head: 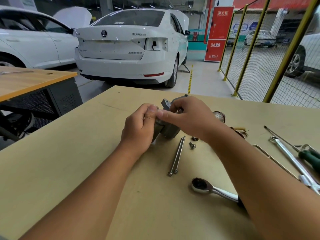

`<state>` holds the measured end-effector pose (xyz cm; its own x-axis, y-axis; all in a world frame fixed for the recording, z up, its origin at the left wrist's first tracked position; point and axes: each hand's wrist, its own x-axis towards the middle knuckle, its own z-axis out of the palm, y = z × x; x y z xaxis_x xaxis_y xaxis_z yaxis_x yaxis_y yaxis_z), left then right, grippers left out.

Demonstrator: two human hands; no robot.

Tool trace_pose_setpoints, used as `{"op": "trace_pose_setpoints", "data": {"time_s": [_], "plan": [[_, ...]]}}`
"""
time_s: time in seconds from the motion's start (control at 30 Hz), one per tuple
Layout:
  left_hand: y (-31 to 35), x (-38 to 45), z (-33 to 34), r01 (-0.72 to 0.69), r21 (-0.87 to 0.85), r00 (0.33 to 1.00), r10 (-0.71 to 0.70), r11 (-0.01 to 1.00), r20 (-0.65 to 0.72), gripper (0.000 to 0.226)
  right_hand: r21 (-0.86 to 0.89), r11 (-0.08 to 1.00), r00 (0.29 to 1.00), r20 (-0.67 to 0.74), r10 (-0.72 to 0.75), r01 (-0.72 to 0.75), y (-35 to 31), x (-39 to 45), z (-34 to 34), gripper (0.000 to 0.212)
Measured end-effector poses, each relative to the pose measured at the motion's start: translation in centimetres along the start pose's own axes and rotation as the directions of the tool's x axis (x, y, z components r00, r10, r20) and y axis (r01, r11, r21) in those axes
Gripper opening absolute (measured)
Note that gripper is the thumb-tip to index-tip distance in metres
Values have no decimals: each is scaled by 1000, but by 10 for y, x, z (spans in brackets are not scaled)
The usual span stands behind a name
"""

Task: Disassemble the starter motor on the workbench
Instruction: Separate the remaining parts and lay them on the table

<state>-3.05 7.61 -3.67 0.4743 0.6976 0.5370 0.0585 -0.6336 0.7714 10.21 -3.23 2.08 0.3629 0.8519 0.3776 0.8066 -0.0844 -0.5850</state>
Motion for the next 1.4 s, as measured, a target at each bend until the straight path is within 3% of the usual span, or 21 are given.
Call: {"op": "trace_pose_setpoints", "data": {"time_s": [0.07,0.13,0.23,0.3,0.37,0.43,0.57,0.63,0.73,0.87,0.97,1.03,1.17,1.23,1.3,1.4], "plan": [[0,0,1,-12,6,1000,12,1000,-9,46,-29,1000,998,66,7,-5,3,2,-5,26],[-1,0,0,-14,12,1000,15,1000,-13,47,-50,999,989,146,3,4,6,1,-11,32],[0,0,-1,-6,-4,1000,6,1000,0,55,-1,1000,997,71,-27,27,3,-1,-4,42],[0,1,-1,-9,3,1000,9,1000,3,53,-16,999,999,43,-28,29,3,2,-1,32],[0,1,-1,-6,10,1000,6,1000,-7,47,-2,1000,993,119,-8,8,7,3,-8,22],[0,1,-1,0,10,1000,1,1000,-8,46,57,998,989,145,-7,-2,9,1,-13,28],[1,1,-1,-1,12,1000,1,1000,13,48,45,998,999,24,-33,32,3,2,-1,38],[2,1,0,-2,12,1000,2,1000,3,48,3,1000,995,96,4,-5,3,3,-6,22],[2,1,-1,1,4,1000,-1,1000,-2,48,22,999,977,212,30,-35,6,1,-17,33],[2,2,-2,19,-2,999,-19,1000,32,49,-56,998,1000,25,17,-16,-3,4,2,49],[3,2,-2,9,5,1000,-9,1000,7,49,-132,991,994,101,46,-33,-2,5,-5,20],[4,1,-1,-1,7,1000,1,1000,5,48,-62,996,979,188,74,-63,3,2,-15,25],[4,0,-1,1,-1,1000,-1,1000,23,50,20,1000,997,73,9,-10,2,0,-7,44],[4,0,-1,4,-1,1000,-4,1000,19,50,-37,999,998,60,4,-2,0,2,-4,34],[4,1,-1,2,-3,1000,-2,1000,9,49,0,999,990,139,37,-37,4,2,-11,14],[4,0,-1,-9,3,1000,9,1000,17,48,120,990,984,170,50,-71,9,-1,-17,22]]}}
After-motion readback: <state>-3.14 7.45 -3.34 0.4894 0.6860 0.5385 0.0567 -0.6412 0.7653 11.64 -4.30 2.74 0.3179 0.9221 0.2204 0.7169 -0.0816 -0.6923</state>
